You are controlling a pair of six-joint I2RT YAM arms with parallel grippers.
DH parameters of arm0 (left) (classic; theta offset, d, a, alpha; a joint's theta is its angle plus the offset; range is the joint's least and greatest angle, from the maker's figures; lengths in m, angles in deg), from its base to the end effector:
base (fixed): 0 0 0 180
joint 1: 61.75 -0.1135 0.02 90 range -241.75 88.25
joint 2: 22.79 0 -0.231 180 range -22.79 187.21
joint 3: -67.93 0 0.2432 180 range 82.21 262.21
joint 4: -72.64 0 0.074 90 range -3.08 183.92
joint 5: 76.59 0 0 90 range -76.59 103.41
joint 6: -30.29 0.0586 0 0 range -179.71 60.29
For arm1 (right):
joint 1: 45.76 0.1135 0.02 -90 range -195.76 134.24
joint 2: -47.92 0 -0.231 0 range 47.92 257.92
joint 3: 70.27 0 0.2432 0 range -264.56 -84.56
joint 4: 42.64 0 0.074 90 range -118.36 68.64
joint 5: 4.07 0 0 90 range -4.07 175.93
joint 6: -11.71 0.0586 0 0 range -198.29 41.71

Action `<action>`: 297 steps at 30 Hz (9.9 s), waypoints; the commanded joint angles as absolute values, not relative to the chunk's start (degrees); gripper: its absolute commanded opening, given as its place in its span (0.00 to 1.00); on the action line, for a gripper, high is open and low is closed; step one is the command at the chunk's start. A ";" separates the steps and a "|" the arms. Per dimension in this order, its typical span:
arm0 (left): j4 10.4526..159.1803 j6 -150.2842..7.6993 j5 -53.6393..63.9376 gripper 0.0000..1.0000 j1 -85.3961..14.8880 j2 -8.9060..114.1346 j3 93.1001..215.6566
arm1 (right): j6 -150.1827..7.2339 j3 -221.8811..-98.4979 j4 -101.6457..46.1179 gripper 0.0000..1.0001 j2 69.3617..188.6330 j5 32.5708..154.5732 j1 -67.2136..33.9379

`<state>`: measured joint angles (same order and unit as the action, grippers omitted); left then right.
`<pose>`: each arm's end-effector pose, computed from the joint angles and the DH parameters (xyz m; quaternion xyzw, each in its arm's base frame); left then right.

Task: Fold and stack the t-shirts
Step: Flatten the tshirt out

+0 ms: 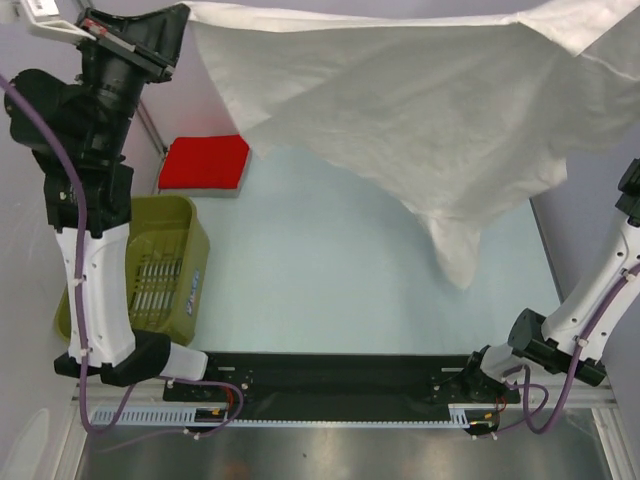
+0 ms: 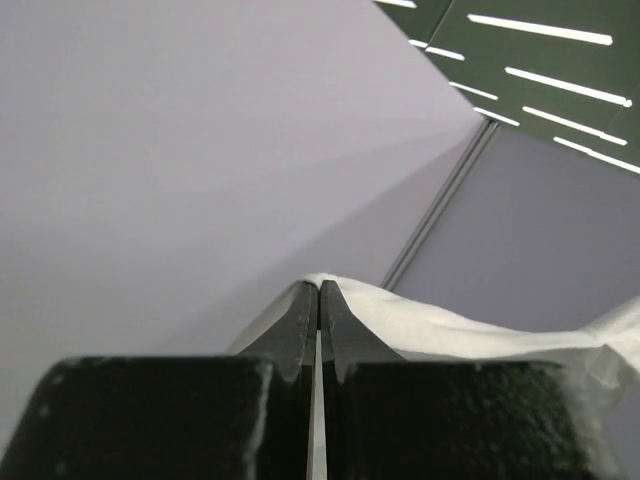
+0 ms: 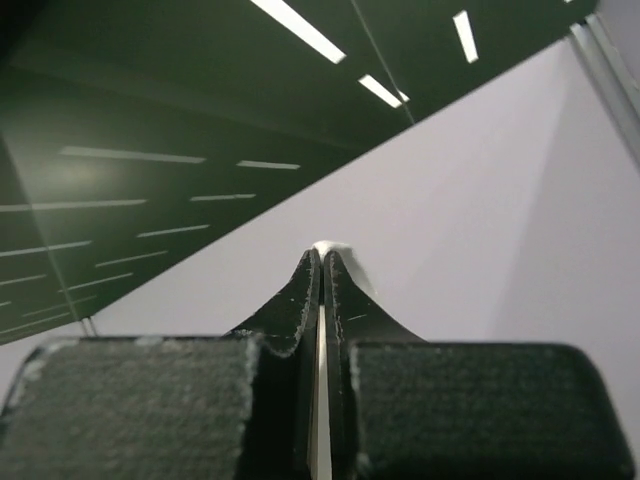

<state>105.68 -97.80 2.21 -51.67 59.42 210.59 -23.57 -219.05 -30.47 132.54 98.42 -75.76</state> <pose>0.2199 -0.0506 0.6145 -0.0442 0.5218 -0.3933 0.7557 0.1667 -0.0816 0.6657 0.1421 0.3085 0.2358 0.9105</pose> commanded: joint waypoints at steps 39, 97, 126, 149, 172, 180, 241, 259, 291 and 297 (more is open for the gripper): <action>101.77 -112.45 -1.80 0.01 -59.99 52.62 218.44 | -3.23 -226.14 -42.51 0.00 129.74 103.07 -89.18; 95.18 -104.71 -15.86 0.00 -58.94 110.89 205.78 | -32.94 -195.03 -26.60 0.00 169.38 114.94 -60.27; 110.30 -87.32 0.67 0.60 -54.56 90.81 182.53 | -34.34 -211.46 -18.35 0.02 187.39 107.91 -60.35; 122.16 -76.85 -7.16 0.59 -50.59 70.37 147.16 | -48.49 -196.90 9.79 0.68 165.00 96.12 -52.28; 121.46 -80.28 -9.88 0.42 -50.50 78.28 144.00 | -49.11 -149.68 1.70 0.68 133.61 111.24 -34.69; 120.32 -81.77 -6.64 0.24 -50.50 77.93 143.99 | -49.81 -151.44 2.05 0.68 135.01 111.77 -34.95; 113.02 -83.70 1.19 0.36 -53.67 107.27 190.72 | -52.54 -150.65 13.21 0.69 133.79 109.31 -34.43; 99.48 -94.07 -0.64 0.31 -56.13 118.53 200.93 | -53.33 -150.74 15.06 0.70 135.98 110.01 -36.01; 98.61 -96.63 -2.67 0.35 -56.04 119.24 195.50 | -54.21 -149.95 14.97 0.70 135.90 110.54 -37.94; 98.43 -95.66 -0.13 0.35 -56.13 117.48 193.22 | -53.94 -149.60 14.62 0.70 135.98 110.89 -37.94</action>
